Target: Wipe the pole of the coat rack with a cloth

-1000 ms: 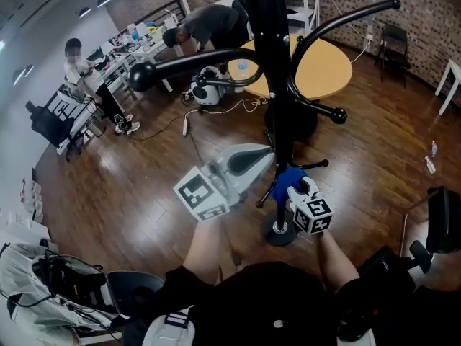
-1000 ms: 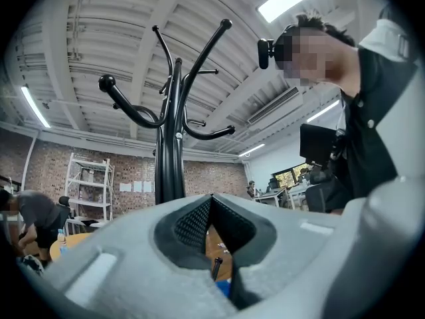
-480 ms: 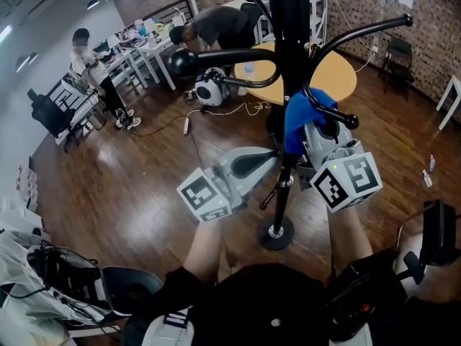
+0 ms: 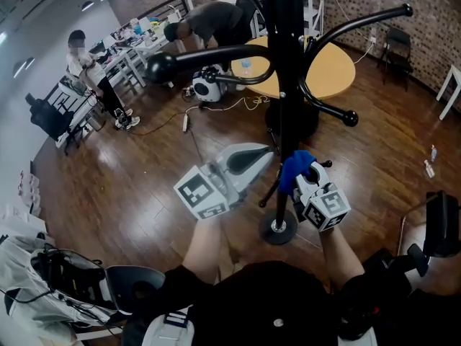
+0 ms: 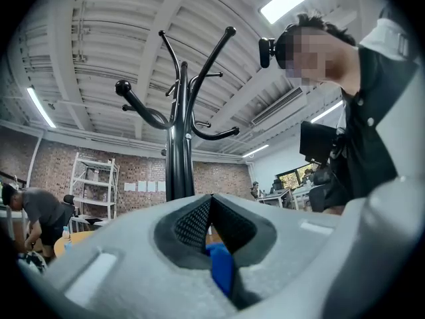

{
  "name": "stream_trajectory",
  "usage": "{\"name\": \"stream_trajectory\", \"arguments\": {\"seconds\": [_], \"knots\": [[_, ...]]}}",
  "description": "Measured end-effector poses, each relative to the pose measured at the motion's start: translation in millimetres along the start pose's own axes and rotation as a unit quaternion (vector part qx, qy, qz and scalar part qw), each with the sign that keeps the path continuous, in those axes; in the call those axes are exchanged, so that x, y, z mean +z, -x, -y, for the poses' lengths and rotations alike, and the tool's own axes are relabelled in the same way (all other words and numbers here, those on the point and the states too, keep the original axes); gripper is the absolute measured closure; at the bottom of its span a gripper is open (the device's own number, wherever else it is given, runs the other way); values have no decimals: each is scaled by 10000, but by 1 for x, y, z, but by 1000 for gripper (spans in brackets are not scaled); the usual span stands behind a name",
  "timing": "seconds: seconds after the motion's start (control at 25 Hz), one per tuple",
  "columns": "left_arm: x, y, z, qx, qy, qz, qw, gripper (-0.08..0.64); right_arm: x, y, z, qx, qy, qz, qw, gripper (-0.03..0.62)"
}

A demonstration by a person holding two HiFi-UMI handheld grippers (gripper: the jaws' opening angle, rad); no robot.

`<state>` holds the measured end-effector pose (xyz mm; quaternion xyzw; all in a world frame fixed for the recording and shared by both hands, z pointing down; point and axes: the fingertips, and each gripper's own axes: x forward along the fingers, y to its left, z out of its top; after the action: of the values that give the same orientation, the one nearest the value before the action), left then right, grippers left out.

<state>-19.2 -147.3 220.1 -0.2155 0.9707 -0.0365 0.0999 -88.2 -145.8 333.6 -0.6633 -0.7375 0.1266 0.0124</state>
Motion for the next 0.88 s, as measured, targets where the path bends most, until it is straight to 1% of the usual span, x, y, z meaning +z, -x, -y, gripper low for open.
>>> {"name": "stream_trajectory", "arguments": {"seconds": [0.08,0.2,0.28,0.36,0.4,0.44,0.56,0.64,0.72,0.8,0.88], "knots": [[-4,-4,1,-20,33,-41,10000,560,-47,8,10,-99,-188,-389,9990,560],[-7,-7,6,-100,89,-98,9999,560,-105,19,22,-313,-427,-1043,9931,558],[-9,-7,9,-153,106,-129,9997,560,-121,23,26,-398,-644,-1224,9896,558],[-11,-8,11,-175,110,-156,9997,560,-115,23,24,-405,-573,-1239,9898,560],[-11,-8,11,-166,112,-162,9997,560,-103,21,20,-369,-465,-1149,9916,560],[-11,-9,11,-147,111,-162,9997,560,-83,18,14,-315,-382,-947,9943,560],[-7,-8,7,-86,85,-140,9998,560,8,3,-4,-170,-225,8,9996,560],[-5,-6,7,-64,58,-121,9999,560,78,-10,-18,21,12,576,9983,560],[-5,-2,7,-37,44,-114,9999,560,140,-21,-33,215,245,990,9946,557],[-5,-1,6,-13,36,-102,9999,560,186,-28,-42,302,397,1229,9912,557],[-3,0,6,3,12,-68,10000,560,213,-32,-47,352,532,1352,9888,557]]}}
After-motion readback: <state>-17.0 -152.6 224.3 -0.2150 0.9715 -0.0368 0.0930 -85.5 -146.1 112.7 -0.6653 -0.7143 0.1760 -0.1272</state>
